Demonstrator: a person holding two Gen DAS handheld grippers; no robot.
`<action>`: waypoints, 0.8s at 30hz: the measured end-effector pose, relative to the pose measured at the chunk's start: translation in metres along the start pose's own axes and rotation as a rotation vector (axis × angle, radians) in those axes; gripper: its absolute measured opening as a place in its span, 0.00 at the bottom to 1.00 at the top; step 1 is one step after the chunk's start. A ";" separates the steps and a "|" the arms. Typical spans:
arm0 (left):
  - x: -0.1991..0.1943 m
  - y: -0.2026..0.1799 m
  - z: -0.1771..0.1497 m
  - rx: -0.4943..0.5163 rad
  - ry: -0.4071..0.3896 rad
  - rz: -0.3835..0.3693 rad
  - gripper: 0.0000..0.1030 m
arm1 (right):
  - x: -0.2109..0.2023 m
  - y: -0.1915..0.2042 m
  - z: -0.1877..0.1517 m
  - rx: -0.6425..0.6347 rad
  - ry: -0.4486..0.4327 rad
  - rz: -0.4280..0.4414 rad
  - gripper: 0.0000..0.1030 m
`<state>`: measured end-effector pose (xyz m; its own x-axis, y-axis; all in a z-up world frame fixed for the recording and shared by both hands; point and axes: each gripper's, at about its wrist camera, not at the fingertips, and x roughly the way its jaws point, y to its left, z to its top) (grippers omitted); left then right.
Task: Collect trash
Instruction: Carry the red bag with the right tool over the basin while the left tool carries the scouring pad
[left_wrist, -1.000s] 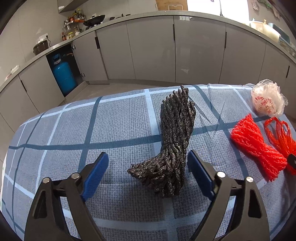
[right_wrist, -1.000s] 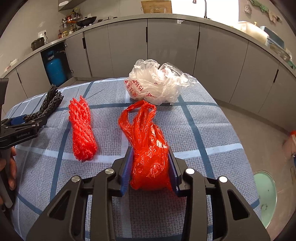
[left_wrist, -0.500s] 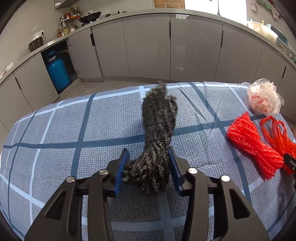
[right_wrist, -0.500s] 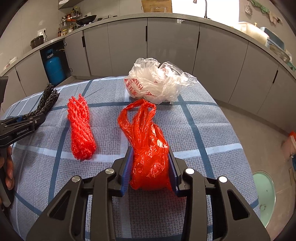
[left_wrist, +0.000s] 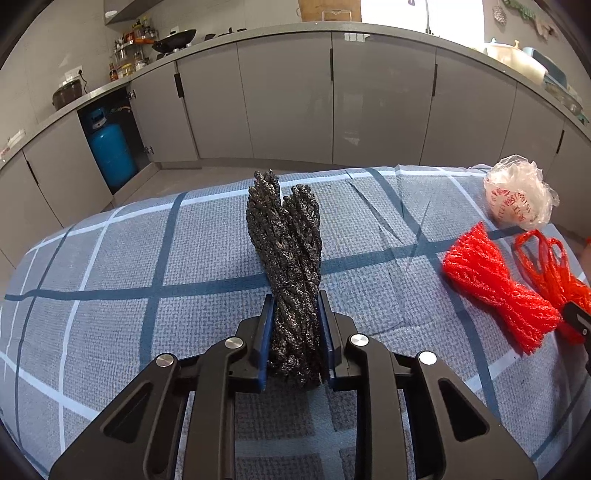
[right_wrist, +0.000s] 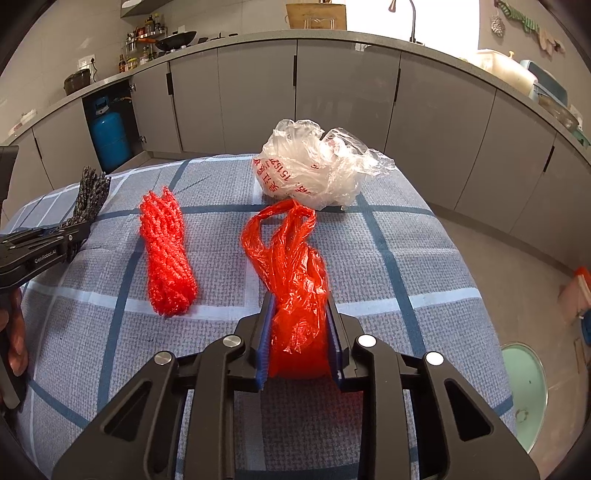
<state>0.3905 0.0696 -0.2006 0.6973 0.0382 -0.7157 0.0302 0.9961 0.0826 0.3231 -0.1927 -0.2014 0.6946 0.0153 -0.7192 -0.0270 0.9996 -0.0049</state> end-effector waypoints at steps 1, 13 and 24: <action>-0.002 -0.001 -0.001 0.004 -0.002 0.009 0.22 | -0.003 -0.001 -0.003 0.006 0.000 0.002 0.25; -0.066 -0.032 -0.020 0.082 -0.071 0.016 0.21 | -0.053 -0.010 -0.033 0.056 -0.040 0.026 0.25; -0.131 -0.068 -0.027 0.142 -0.120 -0.043 0.21 | -0.113 -0.035 -0.042 0.110 -0.139 0.023 0.24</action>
<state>0.2780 -0.0011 -0.1309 0.7735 -0.0229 -0.6334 0.1569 0.9752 0.1564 0.2155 -0.2304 -0.1492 0.7877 0.0333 -0.6152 0.0294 0.9954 0.0915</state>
